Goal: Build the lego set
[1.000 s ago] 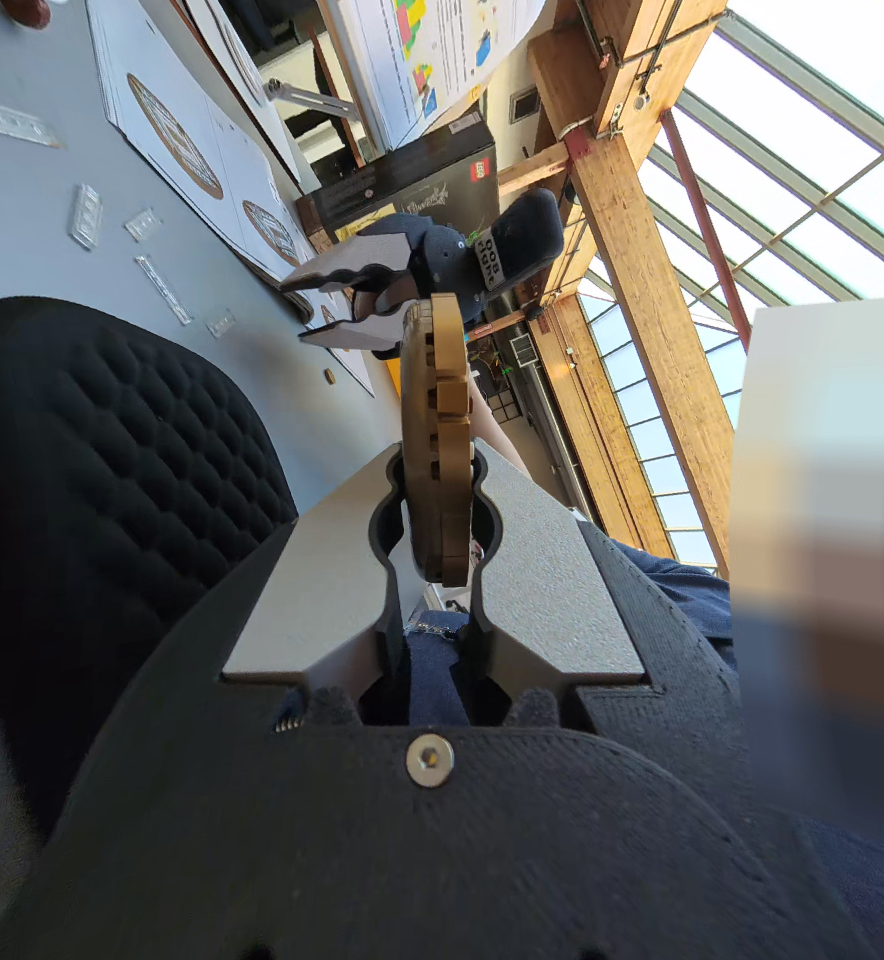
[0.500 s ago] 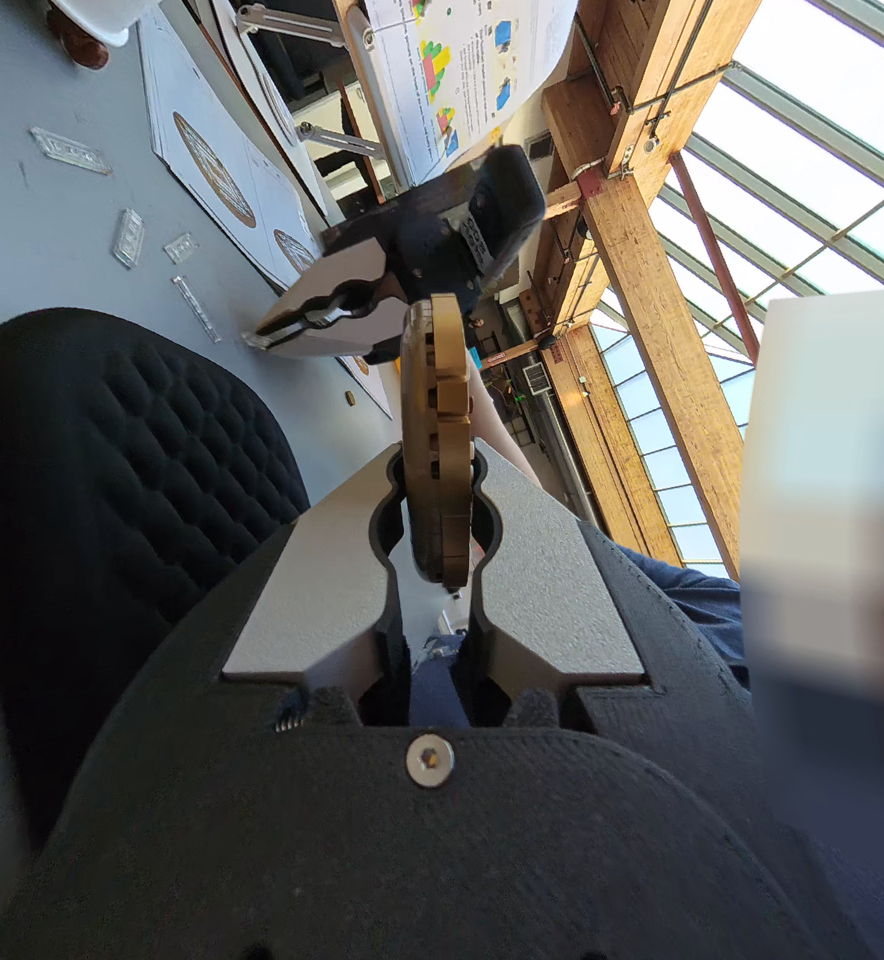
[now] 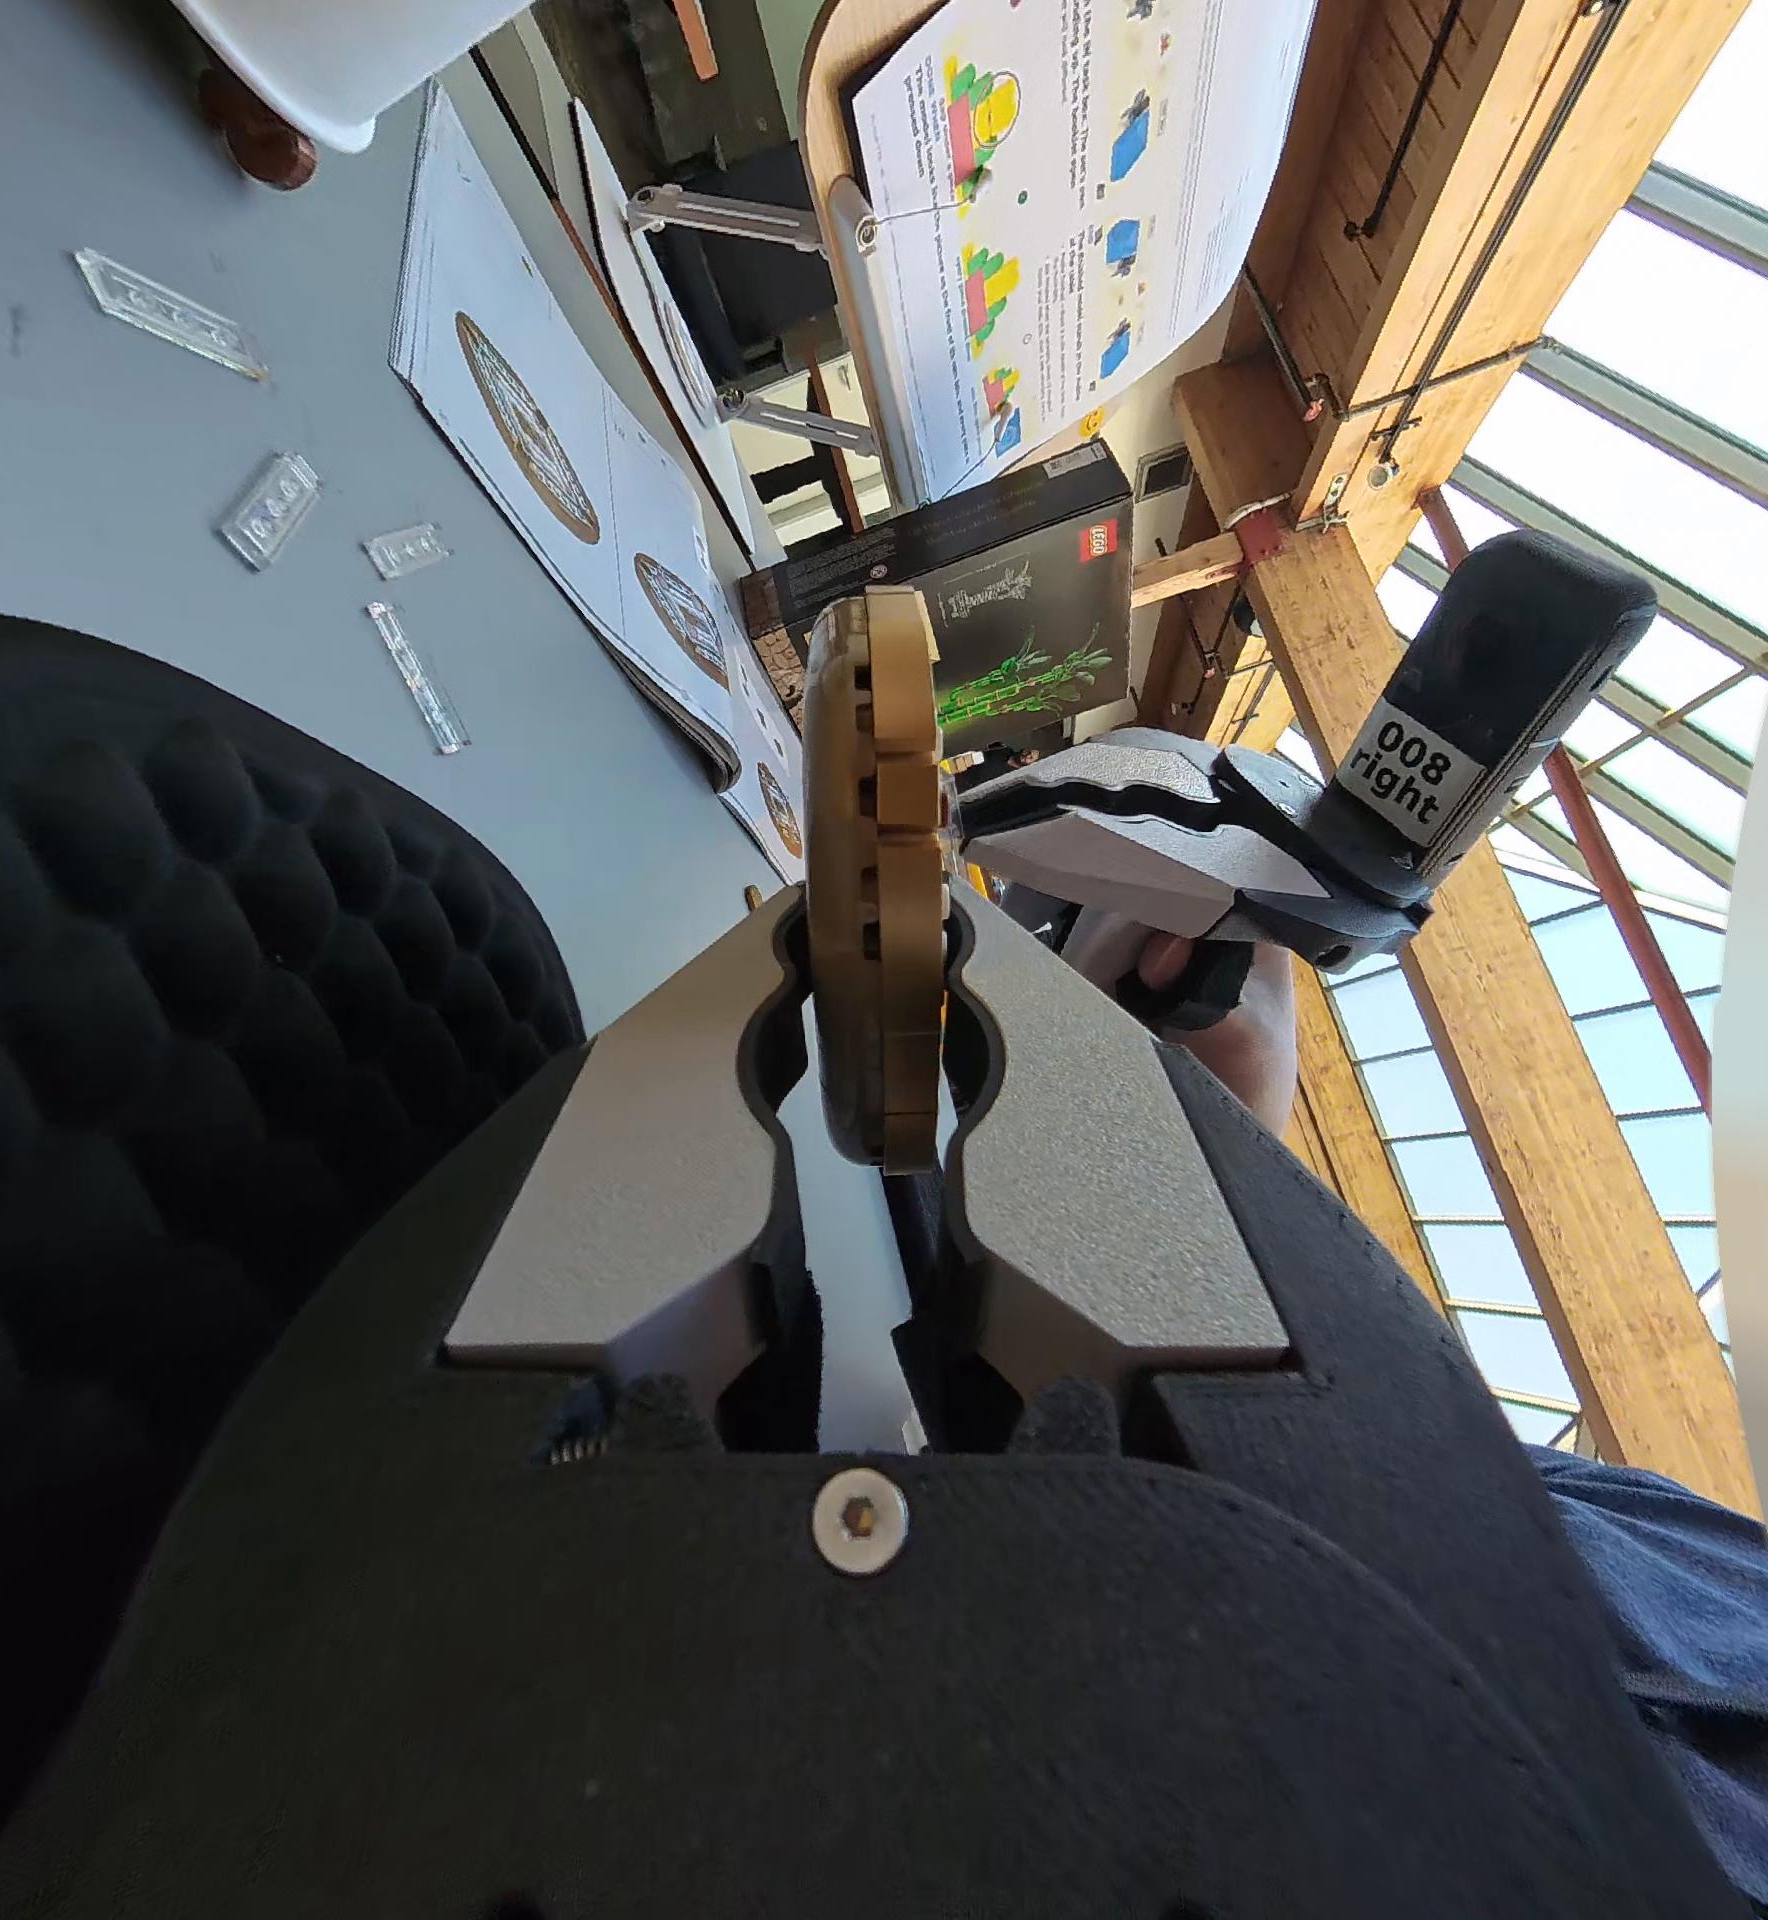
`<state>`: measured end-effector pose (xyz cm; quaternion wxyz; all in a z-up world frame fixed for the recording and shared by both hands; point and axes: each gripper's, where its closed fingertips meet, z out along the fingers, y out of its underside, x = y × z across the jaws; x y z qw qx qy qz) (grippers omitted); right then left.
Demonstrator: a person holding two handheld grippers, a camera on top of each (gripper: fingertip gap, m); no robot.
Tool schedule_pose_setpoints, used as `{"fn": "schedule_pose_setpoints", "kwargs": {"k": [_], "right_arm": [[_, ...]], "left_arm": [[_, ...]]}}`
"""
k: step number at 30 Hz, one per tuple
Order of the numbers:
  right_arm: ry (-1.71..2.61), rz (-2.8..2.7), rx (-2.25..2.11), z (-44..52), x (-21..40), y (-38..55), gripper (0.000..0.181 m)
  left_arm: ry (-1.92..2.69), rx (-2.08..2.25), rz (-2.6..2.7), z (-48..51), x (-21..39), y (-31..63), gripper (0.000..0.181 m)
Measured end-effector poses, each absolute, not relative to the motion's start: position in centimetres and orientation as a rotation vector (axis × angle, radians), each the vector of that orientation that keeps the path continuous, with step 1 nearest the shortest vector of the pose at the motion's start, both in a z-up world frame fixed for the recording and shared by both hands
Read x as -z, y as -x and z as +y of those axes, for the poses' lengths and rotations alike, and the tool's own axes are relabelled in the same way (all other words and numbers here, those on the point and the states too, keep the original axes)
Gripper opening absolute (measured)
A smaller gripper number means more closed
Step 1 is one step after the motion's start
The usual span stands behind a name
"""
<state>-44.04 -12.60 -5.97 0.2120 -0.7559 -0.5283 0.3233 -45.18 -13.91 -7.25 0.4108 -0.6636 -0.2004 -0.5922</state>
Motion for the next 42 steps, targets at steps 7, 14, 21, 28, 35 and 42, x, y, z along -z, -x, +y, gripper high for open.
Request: {"fn": "schedule_pose_setpoints", "kwargs": {"k": [7, 14, 21, 28, 35, 42], "right_arm": [[2.114, -1.464, -0.780, -12.4, 6.2, 45.0, 0.006], [2.101, -1.452, -0.797, -12.4, 5.9, 45.1, 0.019], [1.935, -1.370, -1.008, -11.1, 3.3, 43.5, 0.028], [2.140, -1.282, -1.598, -13.7, 6.3, 41.3, 0.065], [2.173, -1.352, -1.614, -15.3, 8.4, 41.2, 0.064], [2.181, -1.393, -1.647, -15.8, 8.8, 40.7, 0.054]], "left_arm": [[1.649, 1.474, -0.529, -13.7, 7.0, 45.4, 0.020], [1.629, 1.513, -0.560, -13.5, 7.0, 45.5, 0.020], [1.604, 1.657, -0.582, -14.2, 6.5, 44.9, 0.020], [1.725, 1.749, -0.488, -15.5, 7.1, 42.8, 0.020], [1.803, 1.769, -0.446, -16.2, 7.9, 41.6, 0.020], [1.816, 1.802, -0.420, -16.6, 8.0, 40.7, 0.019]]}}
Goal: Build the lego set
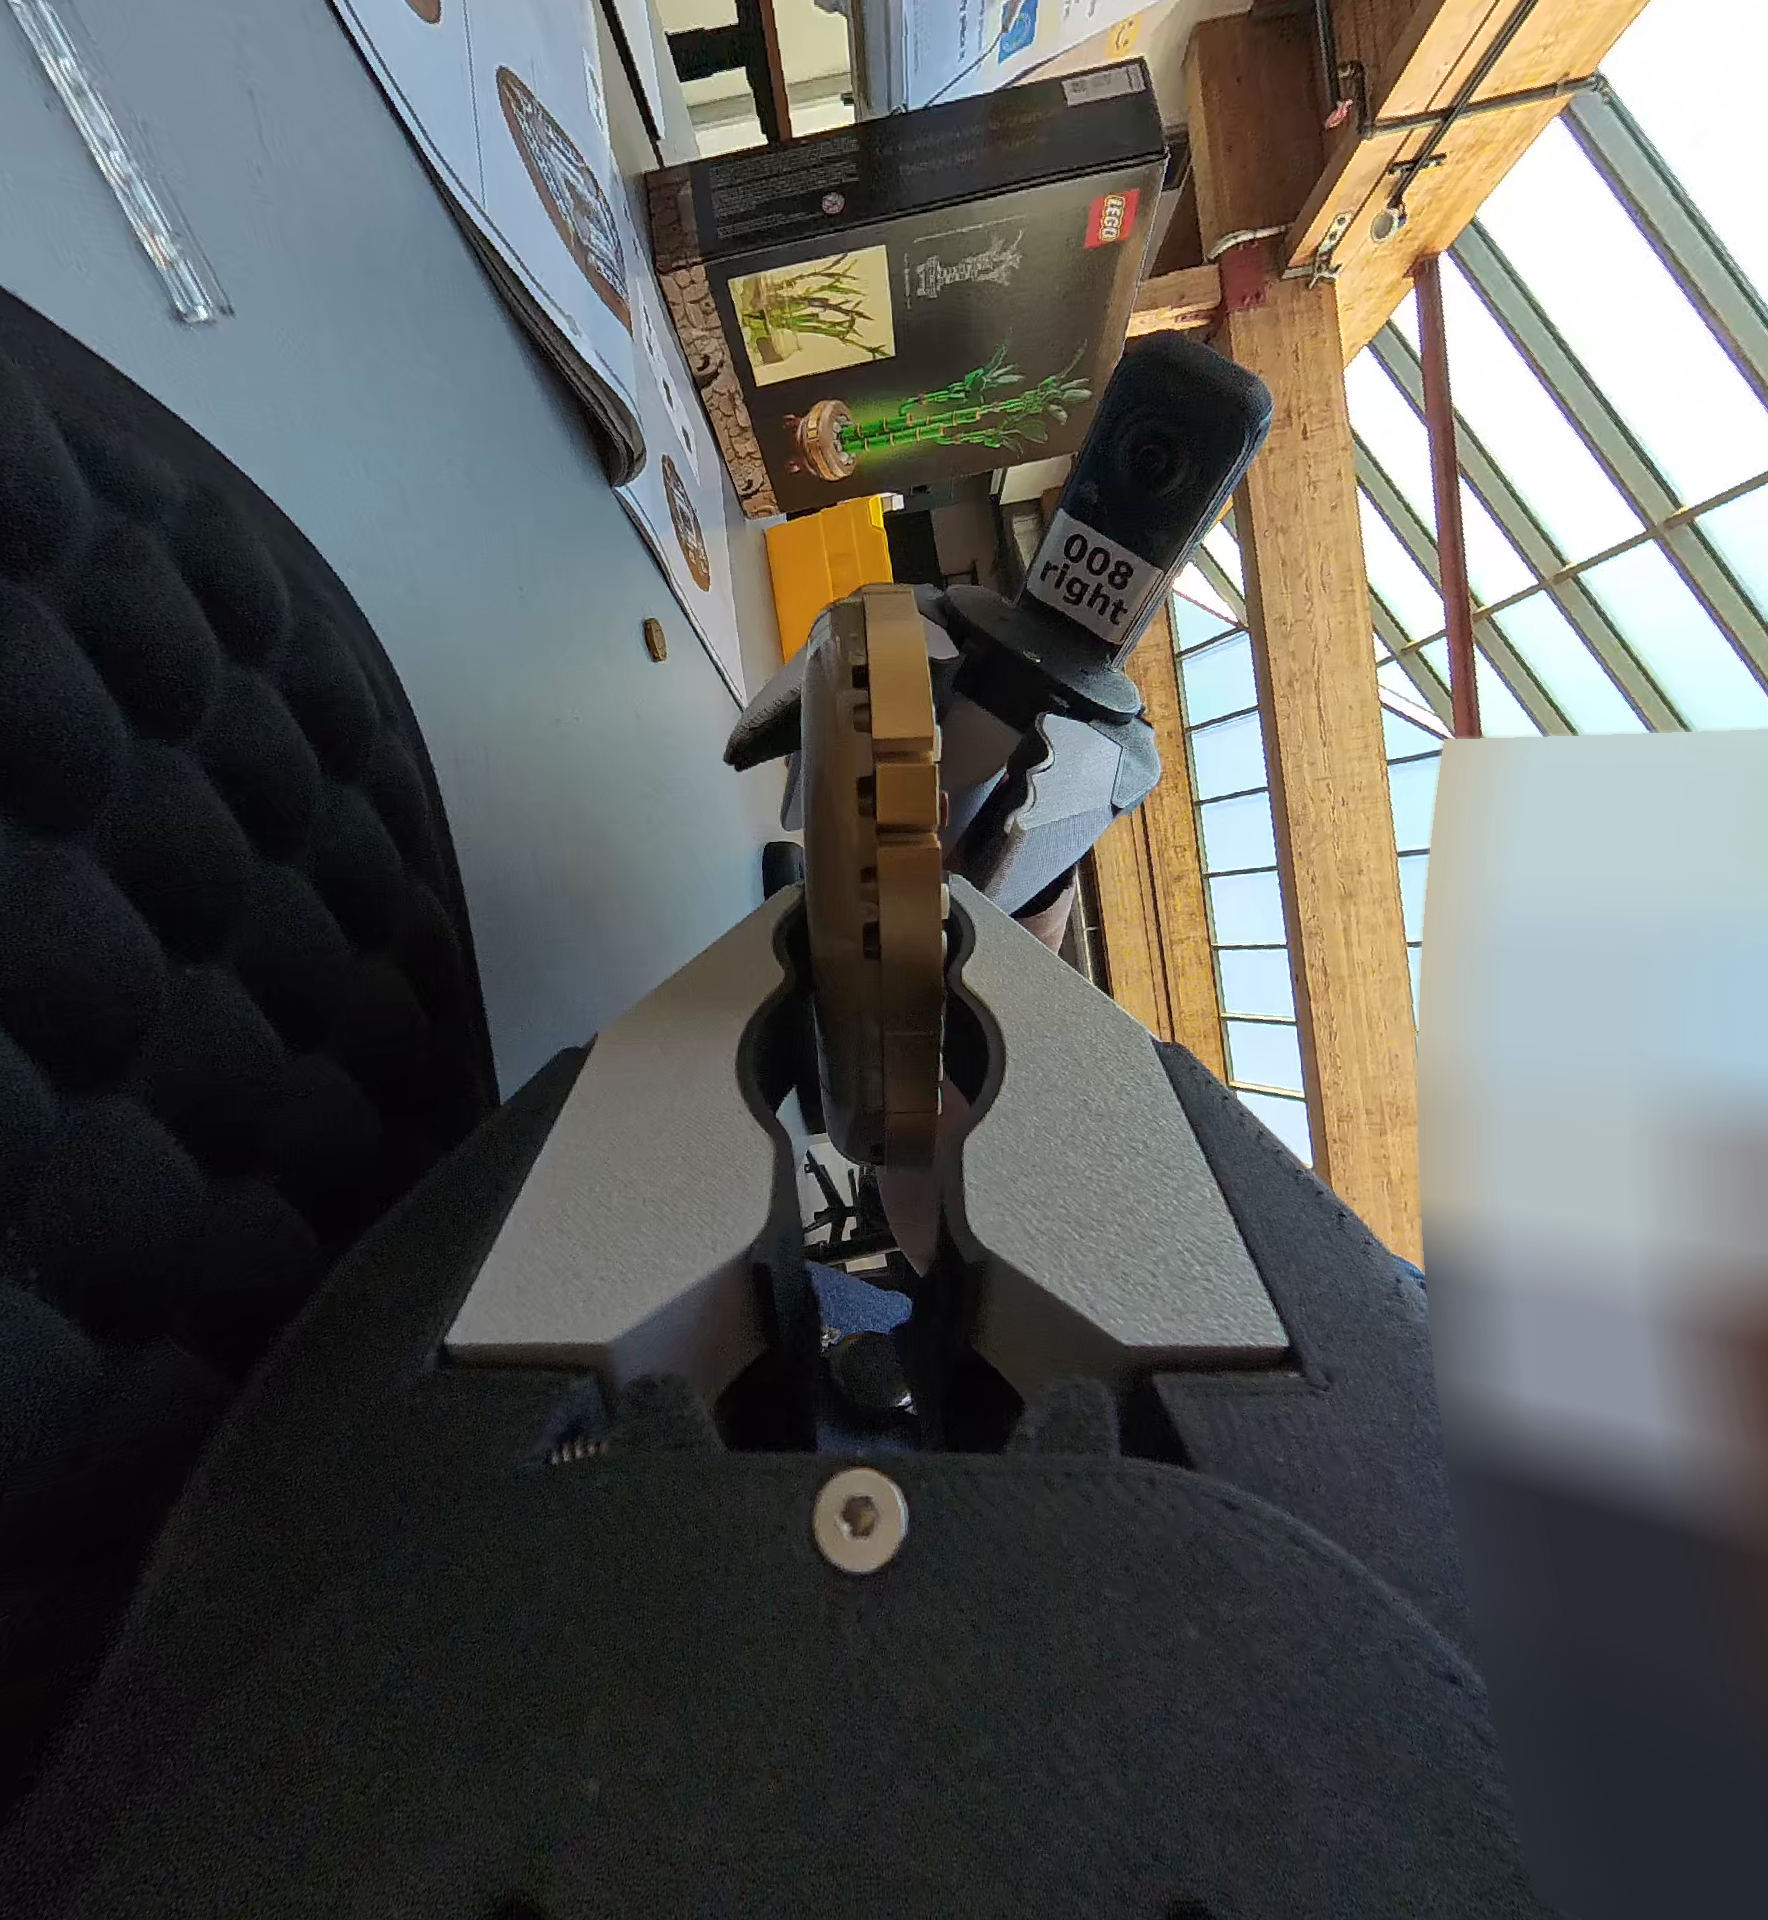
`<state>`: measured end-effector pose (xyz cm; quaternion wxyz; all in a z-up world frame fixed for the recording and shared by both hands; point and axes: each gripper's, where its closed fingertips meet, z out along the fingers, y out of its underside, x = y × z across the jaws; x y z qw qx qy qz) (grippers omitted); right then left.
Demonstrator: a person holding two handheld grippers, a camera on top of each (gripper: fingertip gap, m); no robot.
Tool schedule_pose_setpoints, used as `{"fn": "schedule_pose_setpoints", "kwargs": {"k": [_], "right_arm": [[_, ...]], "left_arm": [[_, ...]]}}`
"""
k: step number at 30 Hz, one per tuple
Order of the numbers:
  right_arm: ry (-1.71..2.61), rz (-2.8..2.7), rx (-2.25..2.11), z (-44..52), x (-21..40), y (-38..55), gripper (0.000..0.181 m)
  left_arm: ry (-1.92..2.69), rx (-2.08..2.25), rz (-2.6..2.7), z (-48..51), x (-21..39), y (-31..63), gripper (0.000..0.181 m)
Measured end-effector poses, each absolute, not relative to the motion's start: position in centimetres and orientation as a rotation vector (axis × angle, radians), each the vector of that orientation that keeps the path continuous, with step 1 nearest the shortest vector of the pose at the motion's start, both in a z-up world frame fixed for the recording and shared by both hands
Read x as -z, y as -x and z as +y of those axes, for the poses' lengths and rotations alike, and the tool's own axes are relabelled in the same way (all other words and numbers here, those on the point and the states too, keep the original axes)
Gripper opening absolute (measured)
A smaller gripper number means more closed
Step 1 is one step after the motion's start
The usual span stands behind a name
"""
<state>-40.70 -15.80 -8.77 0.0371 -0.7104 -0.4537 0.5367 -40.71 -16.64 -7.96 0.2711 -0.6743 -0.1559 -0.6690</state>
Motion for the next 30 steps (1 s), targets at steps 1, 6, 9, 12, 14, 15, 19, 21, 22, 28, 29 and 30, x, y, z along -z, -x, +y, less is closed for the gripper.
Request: {"fn": "schedule_pose_setpoints", "kwargs": {"k": [1, 6, 9, 12, 14, 15, 19, 21, 22, 28, 29, 30], "right_arm": [[2.178, -1.392, -1.659, -15.8, 8.6, 40.6, 0.054], [2.193, -1.387, -1.653, -15.5, 8.8, 39.9, 0.050], [2.191, -1.407, -1.609, -15.4, 9.1, 39.7, 0.047], [2.181, -1.402, -1.582, -15.0, 9.1, 39.6, 0.048], [2.174, -1.397, -1.566, -14.7, 9.0, 39.6, 0.048], [2.174, -1.398, -1.567, -14.7, 9.0, 39.6, 0.047], [2.175, -1.410, -1.573, -14.8, 9.1, 39.5, 0.048], [2.167, -1.406, -1.586, -14.7, 8.8, 39.4, 0.048], [2.156, -1.398, -1.600, -14.7, 8.6, 39.5, 0.048], [2.171, -1.351, -1.592, -13.9, 8.5, 39.5, 0.049], [2.170, -1.370, -1.568, -13.9, 8.6, 39.4, 0.049], [2.170, -1.384, -1.543, -13.9, 8.8, 39.4, 0.049]], "left_arm": [[1.818, 1.805, -0.421, -16.7, 8.1, 40.6, 0.019], [1.816, 1.821, -0.427, -16.9, 8.2, 40.5, 0.019], [1.820, 1.823, -0.416, -16.9, 8.2, 40.4, 0.020], [1.820, 1.824, -0.414, -16.9, 8.1, 40.3, 0.020], [1.817, 1.829, -0.413, -17.0, 8.1, 40.2, 0.019], [1.816, 1.833, -0.414, -17.0, 8.1, 40.2, 0.019], [1.820, 1.832, -0.407, -17.1, 8.1, 40.0, 0.020], [1.814, 1.842, -0.405, -17.1, 8.0, 40.0, 0.019], [1.814, 1.842, -0.403, -17.1, 8.0, 39.9, 0.020], [1.829, 1.826, -0.394, -17.1, 8.2, 39.8, 0.019], [1.829, 1.826, -0.395, -17.1, 8.2, 39.8, 0.019], [1.828, 1.827, -0.395, -17.1, 8.2, 39.8, 0.019]]}}
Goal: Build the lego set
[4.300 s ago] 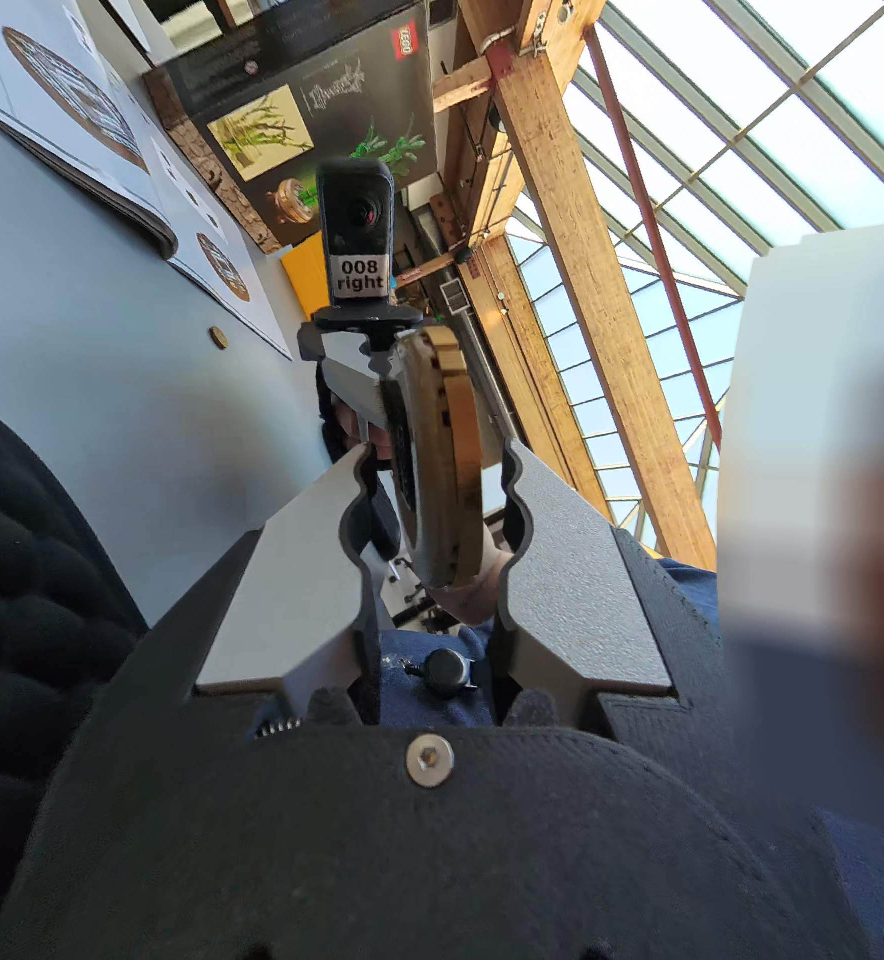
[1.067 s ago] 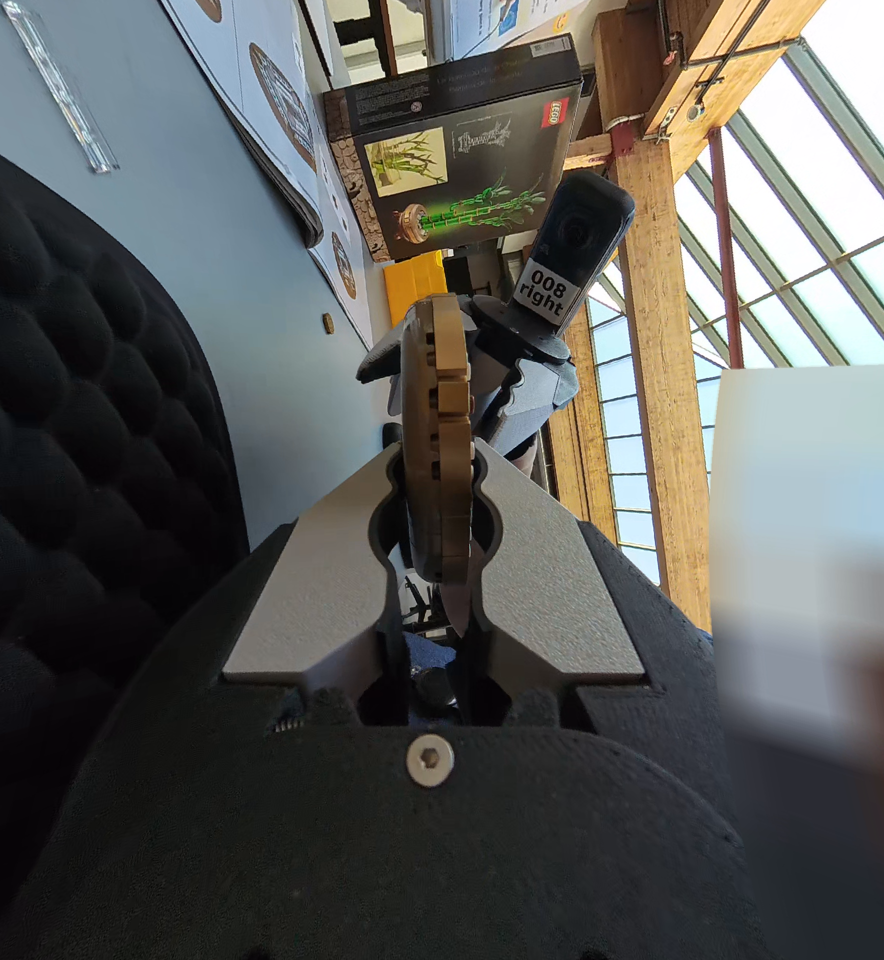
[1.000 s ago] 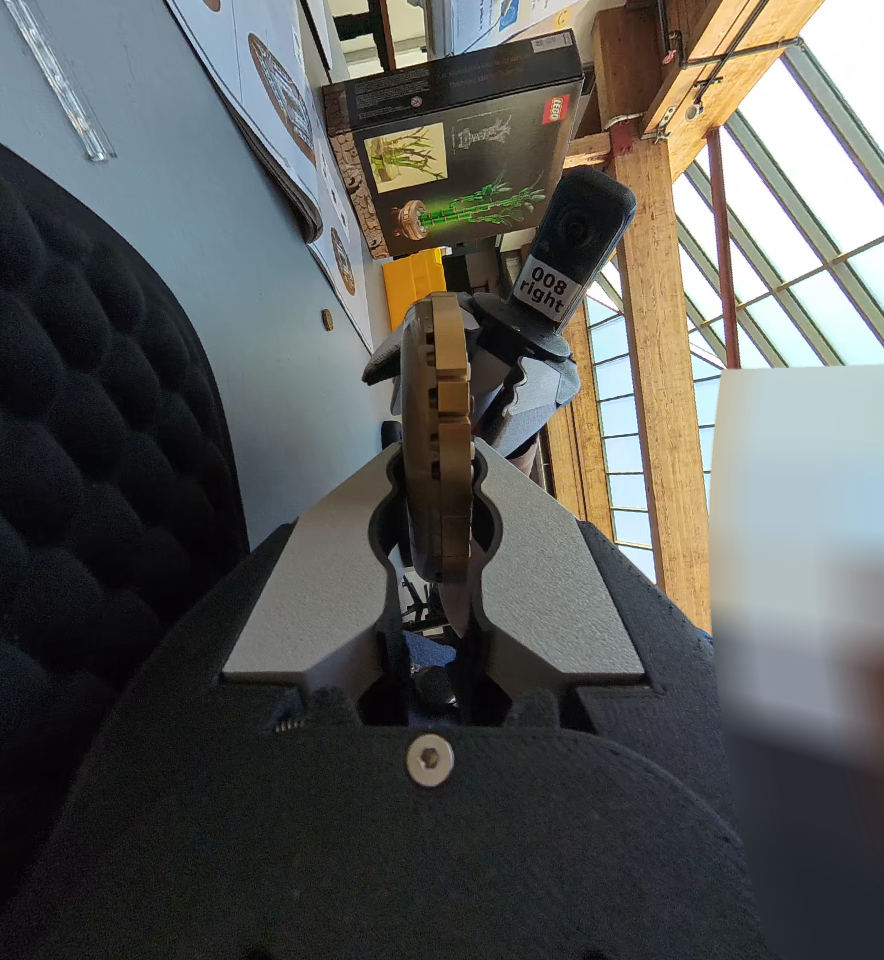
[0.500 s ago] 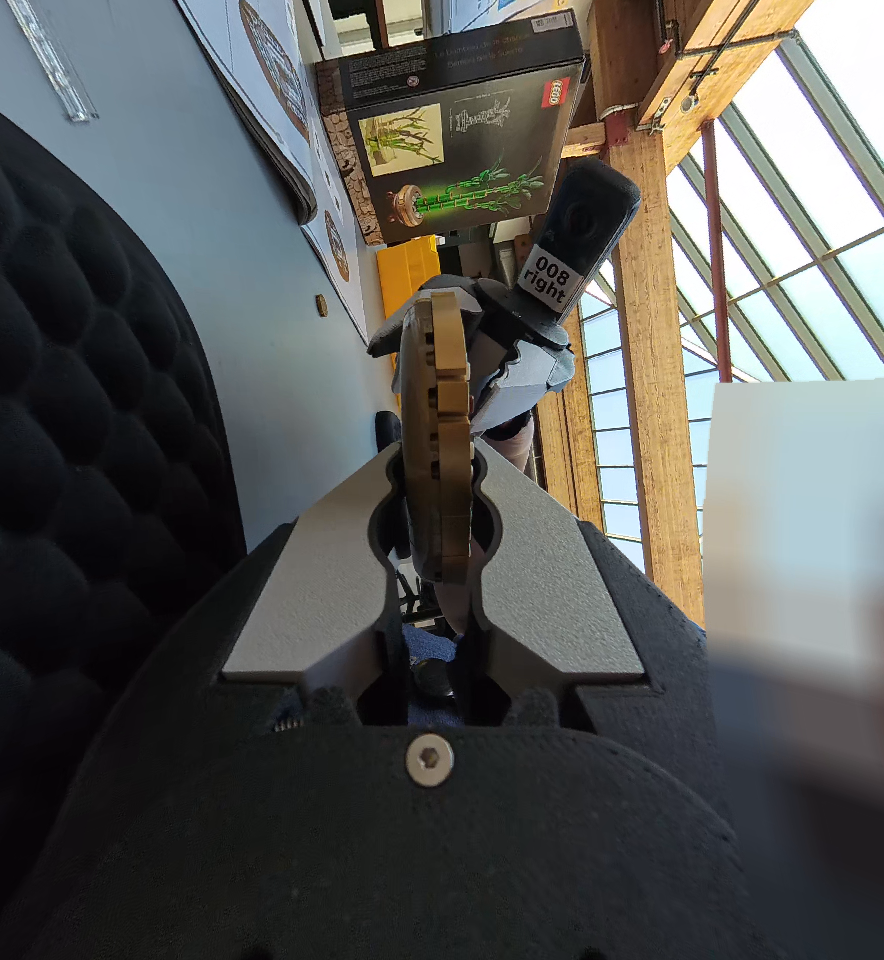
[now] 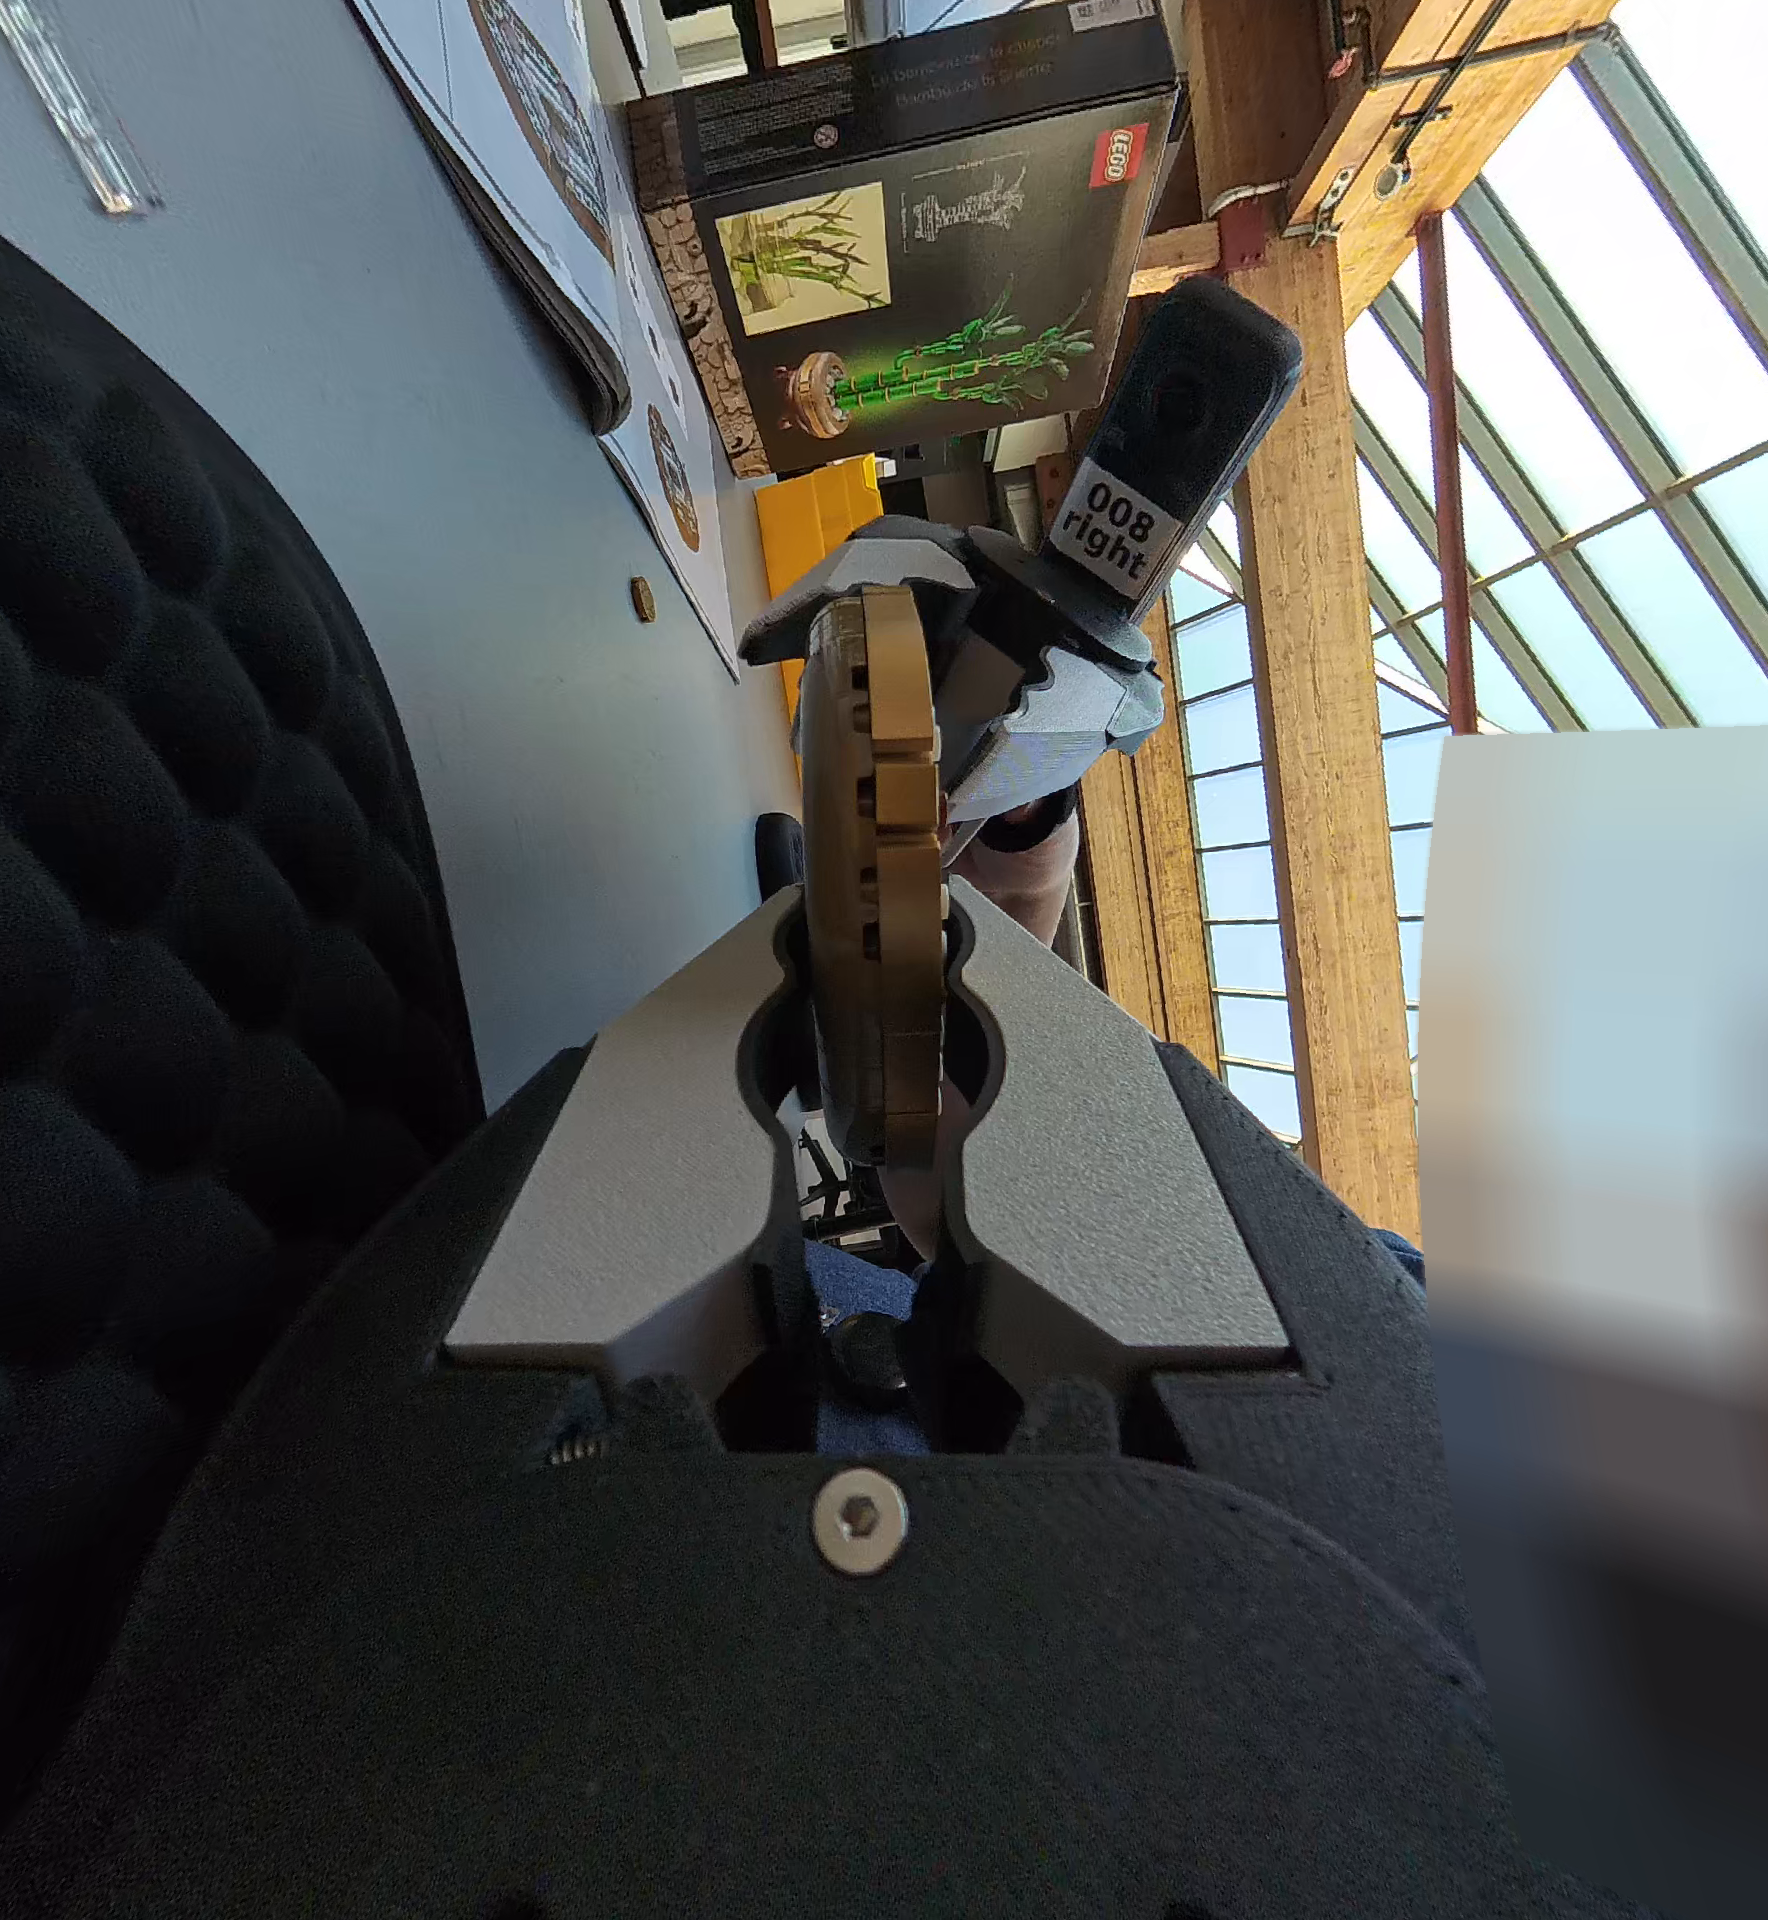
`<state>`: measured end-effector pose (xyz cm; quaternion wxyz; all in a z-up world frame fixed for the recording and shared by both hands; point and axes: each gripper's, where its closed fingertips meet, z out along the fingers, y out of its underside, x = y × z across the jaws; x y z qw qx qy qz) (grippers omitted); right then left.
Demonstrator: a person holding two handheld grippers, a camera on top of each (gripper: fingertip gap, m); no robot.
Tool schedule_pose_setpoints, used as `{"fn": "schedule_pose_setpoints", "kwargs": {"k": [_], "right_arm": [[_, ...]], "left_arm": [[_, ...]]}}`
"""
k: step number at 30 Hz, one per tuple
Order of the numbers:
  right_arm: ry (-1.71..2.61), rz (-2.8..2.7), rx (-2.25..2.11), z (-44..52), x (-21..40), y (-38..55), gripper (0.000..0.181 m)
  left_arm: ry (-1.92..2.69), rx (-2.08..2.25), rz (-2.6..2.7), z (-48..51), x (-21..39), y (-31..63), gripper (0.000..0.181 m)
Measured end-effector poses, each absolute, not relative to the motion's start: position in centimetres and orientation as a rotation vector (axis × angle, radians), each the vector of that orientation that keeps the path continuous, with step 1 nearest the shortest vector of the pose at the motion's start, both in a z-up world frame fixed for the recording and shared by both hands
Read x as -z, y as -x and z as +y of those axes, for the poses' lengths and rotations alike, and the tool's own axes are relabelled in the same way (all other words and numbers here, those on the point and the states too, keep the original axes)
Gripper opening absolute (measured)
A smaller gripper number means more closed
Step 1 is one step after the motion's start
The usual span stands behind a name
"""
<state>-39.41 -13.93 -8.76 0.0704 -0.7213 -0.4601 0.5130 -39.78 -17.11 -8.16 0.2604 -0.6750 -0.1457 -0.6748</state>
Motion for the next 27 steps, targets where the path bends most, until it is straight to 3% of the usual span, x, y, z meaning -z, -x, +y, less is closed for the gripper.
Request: {"fn": "schedule_pose_setpoints", "kwargs": {"k": [27], "right_arm": [[2.165, -1.379, -1.528, -14.03, 8.60, 39.80, 0.049]], "left_arm": [[1.824, 1.836, -0.394, -17.32, 8.30, 39.64, 0.019]]}}
